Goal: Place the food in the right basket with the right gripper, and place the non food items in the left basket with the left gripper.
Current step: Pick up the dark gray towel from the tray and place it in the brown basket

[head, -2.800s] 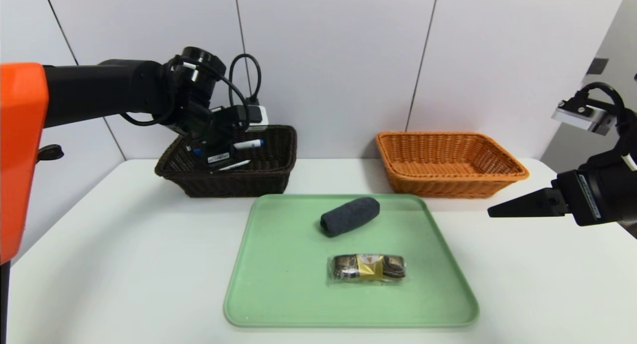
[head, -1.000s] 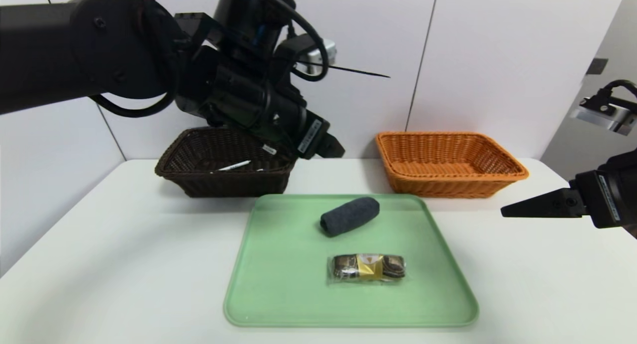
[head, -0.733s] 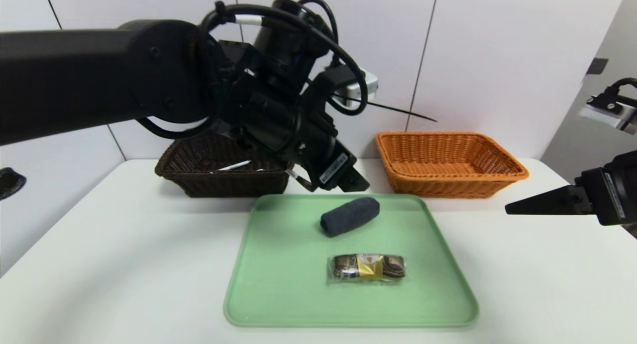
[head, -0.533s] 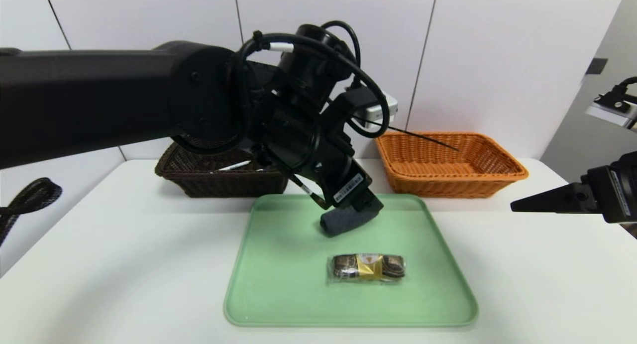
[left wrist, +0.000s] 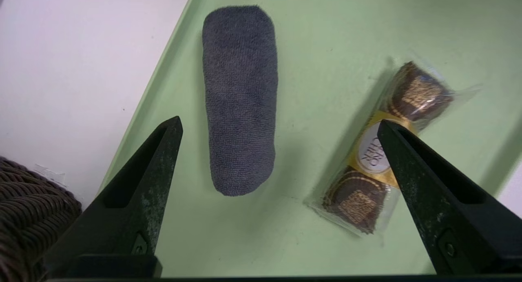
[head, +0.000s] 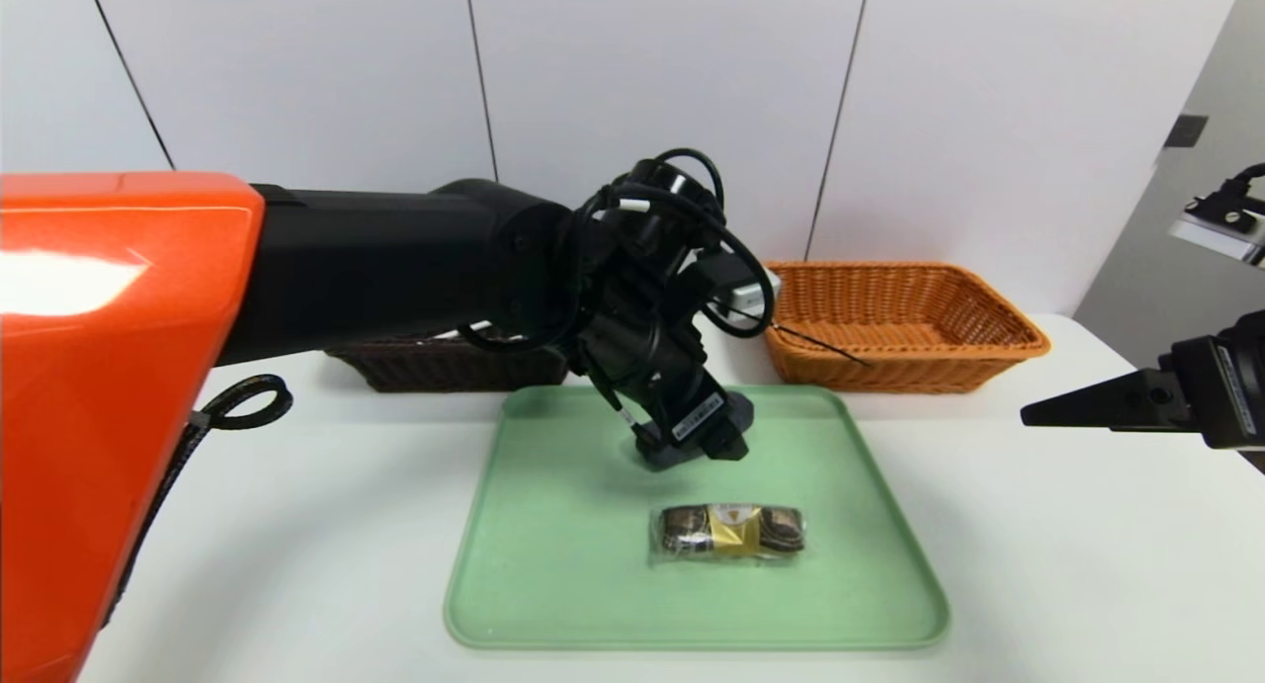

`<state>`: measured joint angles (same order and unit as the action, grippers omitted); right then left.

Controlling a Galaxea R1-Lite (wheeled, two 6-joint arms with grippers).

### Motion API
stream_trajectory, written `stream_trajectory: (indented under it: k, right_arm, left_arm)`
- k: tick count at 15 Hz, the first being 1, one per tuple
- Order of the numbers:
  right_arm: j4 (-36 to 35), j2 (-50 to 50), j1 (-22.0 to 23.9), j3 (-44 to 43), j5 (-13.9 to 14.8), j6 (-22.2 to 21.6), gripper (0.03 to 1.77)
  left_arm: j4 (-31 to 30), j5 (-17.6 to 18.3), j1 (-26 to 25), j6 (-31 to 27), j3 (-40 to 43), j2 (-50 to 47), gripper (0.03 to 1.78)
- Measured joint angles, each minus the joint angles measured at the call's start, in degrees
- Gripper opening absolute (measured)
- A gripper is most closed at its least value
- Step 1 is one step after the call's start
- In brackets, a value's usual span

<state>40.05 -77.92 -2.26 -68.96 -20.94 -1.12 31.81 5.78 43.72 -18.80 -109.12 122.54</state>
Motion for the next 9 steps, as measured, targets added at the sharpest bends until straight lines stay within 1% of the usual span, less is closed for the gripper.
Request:
stream_trajectory:
  k: [5, 9]
  right_arm:
    - [0.02, 0.45, 0.09, 0.24, -0.28, 0.00, 1.70]
    - [0.00, 0.52, 0.09, 0.52, -0.28, -0.02, 1.70]
  left_arm:
    - [-1.66, -0.05, -2.07, 0.80, -0.30, 3.86, 1.69]
    - [-1.83, -0.09, -2.38, 1.39, -0.23, 5.83, 1.69]
